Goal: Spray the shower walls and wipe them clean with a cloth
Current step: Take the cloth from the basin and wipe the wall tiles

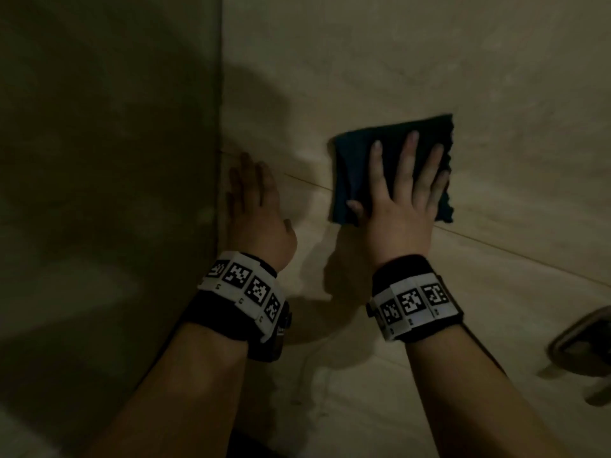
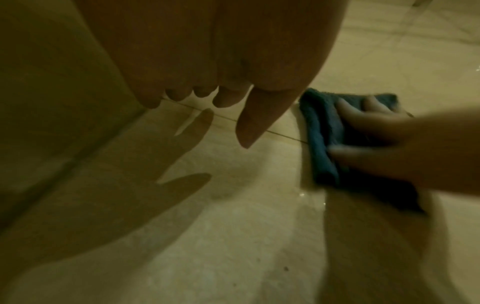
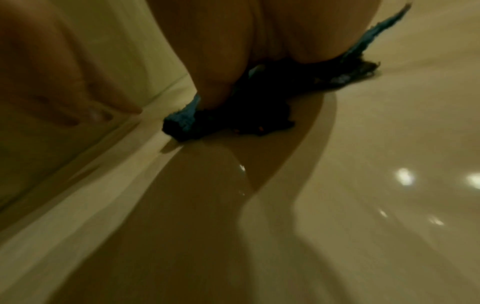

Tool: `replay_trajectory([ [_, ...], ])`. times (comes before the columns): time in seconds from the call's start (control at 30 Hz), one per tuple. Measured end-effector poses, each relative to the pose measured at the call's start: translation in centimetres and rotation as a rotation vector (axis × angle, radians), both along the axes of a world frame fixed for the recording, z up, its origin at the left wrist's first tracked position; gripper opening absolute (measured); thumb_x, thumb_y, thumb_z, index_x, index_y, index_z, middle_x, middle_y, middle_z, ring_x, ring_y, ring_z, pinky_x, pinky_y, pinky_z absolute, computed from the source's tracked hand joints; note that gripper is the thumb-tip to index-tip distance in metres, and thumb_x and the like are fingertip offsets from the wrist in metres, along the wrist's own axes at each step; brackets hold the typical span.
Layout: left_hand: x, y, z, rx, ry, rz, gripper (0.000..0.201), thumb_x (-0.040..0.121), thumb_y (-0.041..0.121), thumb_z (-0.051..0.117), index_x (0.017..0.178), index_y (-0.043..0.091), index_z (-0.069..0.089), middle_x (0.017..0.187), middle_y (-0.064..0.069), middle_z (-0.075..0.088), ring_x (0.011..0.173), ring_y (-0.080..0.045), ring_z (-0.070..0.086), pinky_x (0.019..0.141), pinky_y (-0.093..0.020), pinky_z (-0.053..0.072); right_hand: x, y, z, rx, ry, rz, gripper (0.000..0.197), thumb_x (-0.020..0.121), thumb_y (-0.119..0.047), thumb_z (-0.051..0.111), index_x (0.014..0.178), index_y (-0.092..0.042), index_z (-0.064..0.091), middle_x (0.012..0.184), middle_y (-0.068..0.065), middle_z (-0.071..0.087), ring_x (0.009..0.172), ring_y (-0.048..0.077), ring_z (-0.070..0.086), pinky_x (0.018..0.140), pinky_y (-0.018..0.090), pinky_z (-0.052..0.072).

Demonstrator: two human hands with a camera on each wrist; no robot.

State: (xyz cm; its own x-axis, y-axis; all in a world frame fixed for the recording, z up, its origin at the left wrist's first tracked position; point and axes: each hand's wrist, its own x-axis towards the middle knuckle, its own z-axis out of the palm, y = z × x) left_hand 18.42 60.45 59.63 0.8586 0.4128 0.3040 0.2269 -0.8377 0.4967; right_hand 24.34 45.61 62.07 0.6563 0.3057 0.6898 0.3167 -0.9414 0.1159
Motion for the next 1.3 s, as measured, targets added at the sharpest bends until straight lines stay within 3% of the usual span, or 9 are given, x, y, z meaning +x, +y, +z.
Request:
replay_trajectory([
  [0.23,-0.9,1.1,0.6,-0.055,0.09,-0.004,0.076,0.096,0.022,0.04,0.149,0.006,-0.012,0.157,-0.009,-0.021,0.147,-0.029,-0.008,0.122,-0.04,0.002,-0.2,4.2,6.2,-0.031,-0.045,0.077,0.079,0.093,-0.044,0.046,0.15,-0.027,-0.006,0.158,0.013,-0.011,0.144,0.04,-0.011,0.108,0.046,-0.018],
  [0.37,-1.2,1.7,0.6,-0.063,0.098,-0.001,0.073,0.095,0.015,0.039,0.149,0.004,-0.009,0.158,-0.01,-0.018,0.148,-0.027,-0.008,0.122,-0.034,-0.002,-0.8,4.3,3.5,-0.198,0.037,0.164,0.077,0.095,-0.039,0.044,0.149,-0.026,-0.008,0.157,0.009,-0.016,0.143,0.038,-0.014,0.106,0.045,-0.023],
  [0.47,-1.2,1.7,0.5,-0.09,0.106,-0.003,0.071,0.095,0.013,0.038,0.149,0.004,-0.007,0.158,-0.009,-0.017,0.148,-0.026,-0.006,0.121,-0.032,0.001,-1.1,3.6,-0.8,-0.415,0.193,0.197,0.076,0.098,-0.03,0.04,0.146,-0.028,-0.019,0.139,-0.001,-0.043,0.132,0.026,-0.038,0.1,0.041,-0.038],
  [0.57,-1.1,1.8,0.3,-0.125,0.126,-0.007,0.071,0.096,0.014,0.038,0.149,0.005,-0.007,0.158,-0.008,-0.017,0.148,-0.025,-0.006,0.122,-0.032,0.003,-1.0,3.1,-3.0,-0.494,0.286,0.184,0.079,0.098,-0.028,0.04,0.144,-0.029,-0.024,0.127,-0.003,-0.052,0.117,0.022,-0.05,0.092,0.037,-0.041],
  [0.73,-1.4,2.1,0.2,-0.066,0.148,0.023,0.07,0.096,0.016,0.038,0.149,0.003,-0.005,0.159,-0.011,-0.014,0.148,-0.027,-0.004,0.122,-0.033,0.004,-0.8,3.3,-1.0,-0.56,0.229,0.193,0.073,0.098,-0.03,0.038,0.147,-0.031,-0.017,0.143,-0.006,-0.041,0.14,0.025,-0.03,0.106,0.04,-0.029],
  [0.97,-2.0,2.1,-0.4,-0.046,0.146,0.02,0.071,0.095,0.014,0.039,0.149,0.003,-0.006,0.159,-0.014,-0.012,0.148,-0.026,-0.003,0.12,-0.032,0.0,-0.4,5.9,5.1,-0.414,0.048,0.219,0.077,0.095,-0.038,0.045,0.15,-0.027,-0.008,0.158,0.004,-0.019,0.144,0.031,-0.017,0.108,0.041,-0.021],
  [1.13,-0.9,1.4,-1.1,-0.114,0.137,-0.034,0.073,0.094,0.009,0.039,0.15,0.008,-0.007,0.158,-0.007,-0.017,0.148,-0.023,-0.007,0.119,-0.029,0.001,-0.3,4.7,2.3,-0.438,0.034,0.213,0.076,0.096,-0.039,0.043,0.149,-0.028,-0.01,0.157,0.005,-0.019,0.144,0.032,-0.017,0.109,0.042,-0.022],
  [1.23,-0.3,0.6,-1.5,-0.187,0.097,-0.059,0.073,0.094,0.004,0.038,0.151,0.011,-0.007,0.158,-0.005,-0.021,0.148,-0.02,-0.005,0.117,-0.024,0.009,0.2,2.2,-1.0,-0.513,0.056,0.189,0.078,0.096,-0.037,0.043,0.145,-0.029,-0.018,0.149,-0.002,-0.031,0.143,0.029,-0.021,0.104,0.039,-0.035],
  [1.3,-0.1,0.2,-1.7,-0.217,0.079,-0.053,0.073,0.094,0.003,0.038,0.151,0.013,-0.008,0.157,-0.004,-0.024,0.148,-0.02,-0.002,0.114,-0.022,0.017,0.2,0.2,-3.1,-0.569,0.068,0.177,0.083,0.09,-0.034,0.056,0.144,-0.029,-0.008,0.148,-0.001,-0.021,0.144,0.028,-0.015,0.104,0.038,-0.035],
])
